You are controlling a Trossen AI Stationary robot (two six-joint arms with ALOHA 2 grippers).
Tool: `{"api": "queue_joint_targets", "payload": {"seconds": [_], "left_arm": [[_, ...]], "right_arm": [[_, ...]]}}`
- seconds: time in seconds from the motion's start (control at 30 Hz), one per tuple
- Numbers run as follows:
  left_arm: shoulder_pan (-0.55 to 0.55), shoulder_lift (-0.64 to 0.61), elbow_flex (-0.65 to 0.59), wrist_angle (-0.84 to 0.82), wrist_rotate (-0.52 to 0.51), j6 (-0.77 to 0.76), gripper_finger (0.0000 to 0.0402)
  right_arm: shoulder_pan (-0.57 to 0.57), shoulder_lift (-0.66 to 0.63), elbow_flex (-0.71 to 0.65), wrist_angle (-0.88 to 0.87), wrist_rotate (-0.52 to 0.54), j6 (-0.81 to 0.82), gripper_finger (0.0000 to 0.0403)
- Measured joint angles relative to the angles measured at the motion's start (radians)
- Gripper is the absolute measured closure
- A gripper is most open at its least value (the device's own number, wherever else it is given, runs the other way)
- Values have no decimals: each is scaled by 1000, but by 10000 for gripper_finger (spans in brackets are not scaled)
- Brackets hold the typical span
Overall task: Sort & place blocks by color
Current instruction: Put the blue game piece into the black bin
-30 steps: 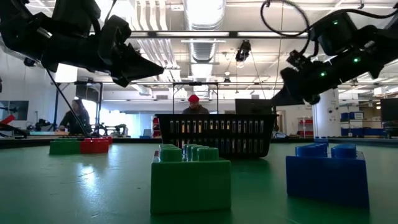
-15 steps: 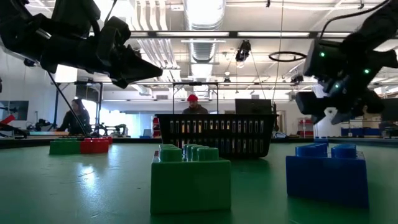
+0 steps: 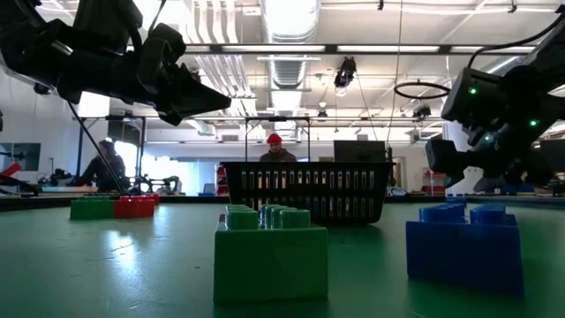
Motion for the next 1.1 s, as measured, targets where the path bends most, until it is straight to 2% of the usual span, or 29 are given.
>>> {"api": "queue_joint_targets", "payload": {"seconds": [0.37,0.5,0.77,1.1], "left_arm": [[0,0,3,0,0,0,401],[0,0,3,0,0,0,401],[0,0,2,0,0,0,401],[0,0,0,-1,0,0,402]], "right_arm": [[0,200,42,30,-25,19,151],[0,269,65,31,-29,23,167],[0,295,92,33,-61,-19,252],[3,115,119,40,-260,-324,384]]}}
